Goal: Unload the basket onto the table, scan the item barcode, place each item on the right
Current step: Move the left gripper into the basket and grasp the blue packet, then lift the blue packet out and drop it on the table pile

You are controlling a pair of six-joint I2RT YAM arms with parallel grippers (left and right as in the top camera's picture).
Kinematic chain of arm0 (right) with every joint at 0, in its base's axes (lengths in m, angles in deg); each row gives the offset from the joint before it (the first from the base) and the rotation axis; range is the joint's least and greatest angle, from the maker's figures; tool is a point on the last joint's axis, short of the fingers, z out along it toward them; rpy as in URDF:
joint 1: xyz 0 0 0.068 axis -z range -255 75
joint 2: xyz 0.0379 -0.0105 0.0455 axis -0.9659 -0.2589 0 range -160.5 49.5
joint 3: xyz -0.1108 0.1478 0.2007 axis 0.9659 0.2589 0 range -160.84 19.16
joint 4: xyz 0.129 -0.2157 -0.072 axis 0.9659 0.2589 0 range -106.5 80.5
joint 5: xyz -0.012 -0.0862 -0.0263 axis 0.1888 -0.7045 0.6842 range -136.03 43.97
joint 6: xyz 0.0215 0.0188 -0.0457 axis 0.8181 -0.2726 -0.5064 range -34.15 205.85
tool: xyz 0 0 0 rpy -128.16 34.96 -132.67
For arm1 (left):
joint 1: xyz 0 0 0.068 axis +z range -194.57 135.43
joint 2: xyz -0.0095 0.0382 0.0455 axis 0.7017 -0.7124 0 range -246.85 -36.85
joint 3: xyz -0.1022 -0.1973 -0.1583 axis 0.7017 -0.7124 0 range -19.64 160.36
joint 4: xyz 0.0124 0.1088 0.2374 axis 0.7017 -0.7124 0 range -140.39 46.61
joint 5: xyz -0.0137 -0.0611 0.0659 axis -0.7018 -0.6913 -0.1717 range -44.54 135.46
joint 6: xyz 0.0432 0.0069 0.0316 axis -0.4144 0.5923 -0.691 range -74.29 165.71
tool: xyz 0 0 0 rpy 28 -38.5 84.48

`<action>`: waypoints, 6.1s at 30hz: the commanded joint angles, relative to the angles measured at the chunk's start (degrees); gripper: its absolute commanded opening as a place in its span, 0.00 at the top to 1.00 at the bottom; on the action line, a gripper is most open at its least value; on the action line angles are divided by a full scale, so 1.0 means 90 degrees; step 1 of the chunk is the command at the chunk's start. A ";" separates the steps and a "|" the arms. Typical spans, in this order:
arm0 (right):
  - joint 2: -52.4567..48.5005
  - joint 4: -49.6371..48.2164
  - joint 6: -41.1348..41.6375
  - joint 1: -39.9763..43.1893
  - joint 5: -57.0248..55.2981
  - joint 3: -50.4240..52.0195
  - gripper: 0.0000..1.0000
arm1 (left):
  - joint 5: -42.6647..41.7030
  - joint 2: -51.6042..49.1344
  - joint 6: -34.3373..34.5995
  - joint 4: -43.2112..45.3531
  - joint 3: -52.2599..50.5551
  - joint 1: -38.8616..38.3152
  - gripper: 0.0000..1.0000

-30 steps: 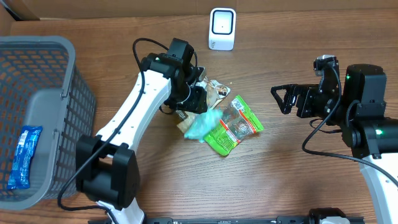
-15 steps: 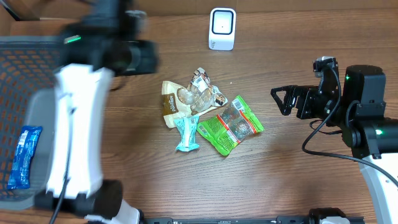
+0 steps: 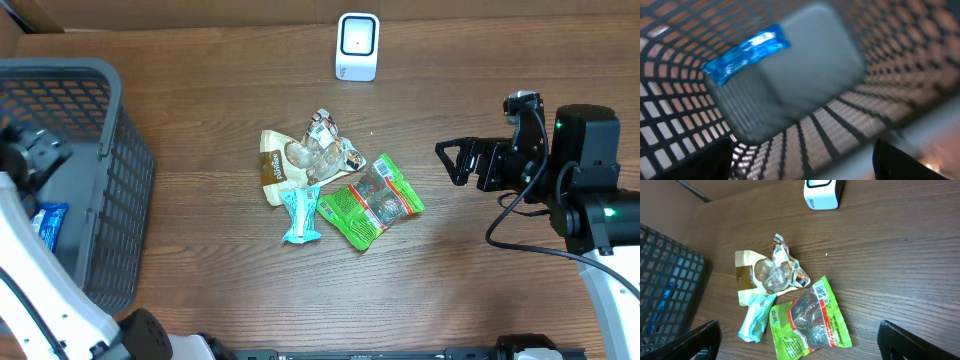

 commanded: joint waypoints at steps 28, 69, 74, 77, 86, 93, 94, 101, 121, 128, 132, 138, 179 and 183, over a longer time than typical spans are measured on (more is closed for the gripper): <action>-0.0423 0.0085 0.0005 -0.0019 0.0010 -0.0032 0.00 | 0.0457 -0.1105 -0.2601 0.6144 -0.4894 0.1120 0.20; -0.0423 0.0267 0.0010 -0.0019 0.0010 -0.0032 0.00 | 0.1095 -0.2378 -0.3014 0.6960 -0.5022 0.1139 0.36; -0.0423 0.0291 0.0010 -0.0019 0.0010 -0.0032 0.00 | 0.1095 -0.2378 -0.3021 0.7242 -0.5382 0.1139 0.54; -0.0423 0.0304 0.0007 -0.0019 0.0010 -0.0032 0.00 | 0.1095 -0.2378 -0.3041 0.7453 -0.5702 0.1139 0.77; -0.0423 0.0357 0.0007 -0.0019 0.0007 -0.0032 0.00 | -0.0376 -0.2378 -0.3062 0.7664 -0.6079 0.0959 0.96; -0.0423 0.0391 0.0007 -0.0019 0.0010 -0.0032 0.00 | -0.1627 -0.2327 -0.3060 0.7261 -0.5404 0.0238 0.96; -0.0423 0.0391 0.0007 -0.0019 0.0010 -0.0032 0.00 | -0.1644 -0.2317 -0.3062 0.7140 -0.5255 0.0143 0.96; -0.0423 0.0406 0.0007 -0.0019 0.0010 -0.0032 0.00 | -0.1732 -0.2314 -0.3084 0.6319 -0.4080 -0.0374 0.78; -0.0423 0.0444 0.0002 -0.0019 0.0007 -0.0032 0.00 | -0.0401 -0.2426 -0.3939 0.6076 -0.4435 -0.0367 0.10; -0.0435 0.0427 0.0000 -0.0019 0.0005 -0.0032 0.00 | -0.0046 -0.2691 -0.3881 0.5935 -0.4454 -0.0367 0.27; -0.0435 0.0420 0.0002 -0.0019 0.0007 -0.0032 0.00 | -0.0049 -0.2883 -0.3543 0.5807 -0.4454 -0.0369 0.69; -0.0435 0.0418 0.0002 -0.0019 0.0007 -0.0032 0.00 | -0.0049 -0.2834 -0.3128 0.5535 -0.4175 -0.0367 0.96; -0.0435 0.0199 0.0007 -0.0019 0.0010 -0.0032 0.00 | -0.2538 -0.2341 -0.1586 0.0971 -0.0002 -0.6130 0.96; -0.0435 0.0209 0.0005 -0.0019 0.0007 -0.0032 0.00 | -0.2450 -0.2341 -0.1185 0.2220 -0.1630 -0.6642 0.96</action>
